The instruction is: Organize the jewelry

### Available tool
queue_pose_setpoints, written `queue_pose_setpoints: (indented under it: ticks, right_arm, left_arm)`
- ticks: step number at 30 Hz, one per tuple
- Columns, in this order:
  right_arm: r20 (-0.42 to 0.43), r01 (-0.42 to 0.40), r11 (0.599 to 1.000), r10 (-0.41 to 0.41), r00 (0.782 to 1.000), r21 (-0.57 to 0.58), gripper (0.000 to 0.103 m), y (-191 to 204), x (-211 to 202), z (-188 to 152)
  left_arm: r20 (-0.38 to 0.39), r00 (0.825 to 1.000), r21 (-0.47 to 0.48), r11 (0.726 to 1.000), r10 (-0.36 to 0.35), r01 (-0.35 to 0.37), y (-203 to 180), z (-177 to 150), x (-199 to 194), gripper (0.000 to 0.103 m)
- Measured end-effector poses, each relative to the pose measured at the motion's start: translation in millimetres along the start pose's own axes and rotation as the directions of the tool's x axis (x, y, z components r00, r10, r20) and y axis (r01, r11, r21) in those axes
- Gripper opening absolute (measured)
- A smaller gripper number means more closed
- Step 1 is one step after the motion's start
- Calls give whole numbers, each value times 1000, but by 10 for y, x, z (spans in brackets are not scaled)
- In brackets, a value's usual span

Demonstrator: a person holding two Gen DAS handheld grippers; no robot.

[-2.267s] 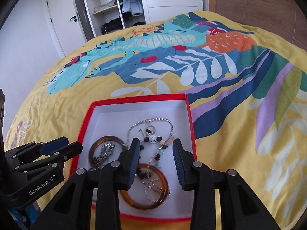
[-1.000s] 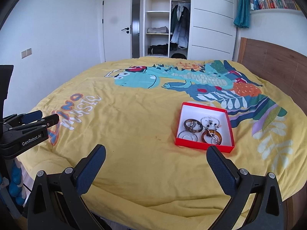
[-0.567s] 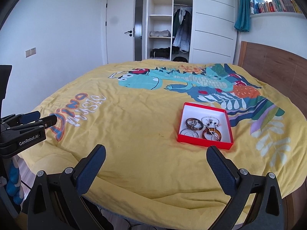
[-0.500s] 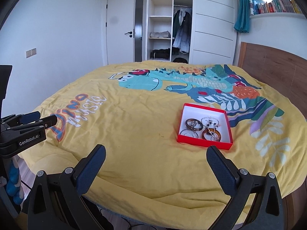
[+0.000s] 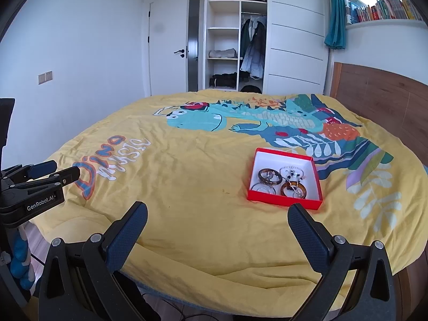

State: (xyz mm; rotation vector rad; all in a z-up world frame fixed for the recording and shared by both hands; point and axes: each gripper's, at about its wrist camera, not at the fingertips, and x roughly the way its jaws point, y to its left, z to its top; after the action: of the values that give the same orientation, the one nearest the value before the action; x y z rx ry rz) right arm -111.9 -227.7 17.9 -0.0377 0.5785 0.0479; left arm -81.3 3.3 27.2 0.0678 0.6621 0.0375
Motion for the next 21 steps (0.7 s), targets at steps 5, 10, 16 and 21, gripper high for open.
queue_pose_setpoints:
  ticks: [5,10,16,21]
  right_arm:
    - [-2,1,1000,-1,1000,1,103,-5,-1,-8]
    - [-5,4,1000,-4,1000,1,103,-4,4,-20]
    - [-9,11,1000,-11,1000,7,103,-24,7,-50]
    - [-12,15,1000,-15,1000,11,103,-34,10,-57]
  left_arm:
    - [-3,1000,0,1000,-5,5,1,-31,-26,54]
    - [-7,1000,1,1000,-12,12,-4,-54,-28,54]
    - [-15,1000,2,1000,-18,18,-22,-79,-15,54]
    - [-18,1000,7,1000,-25,25,-19,-87,2,54]
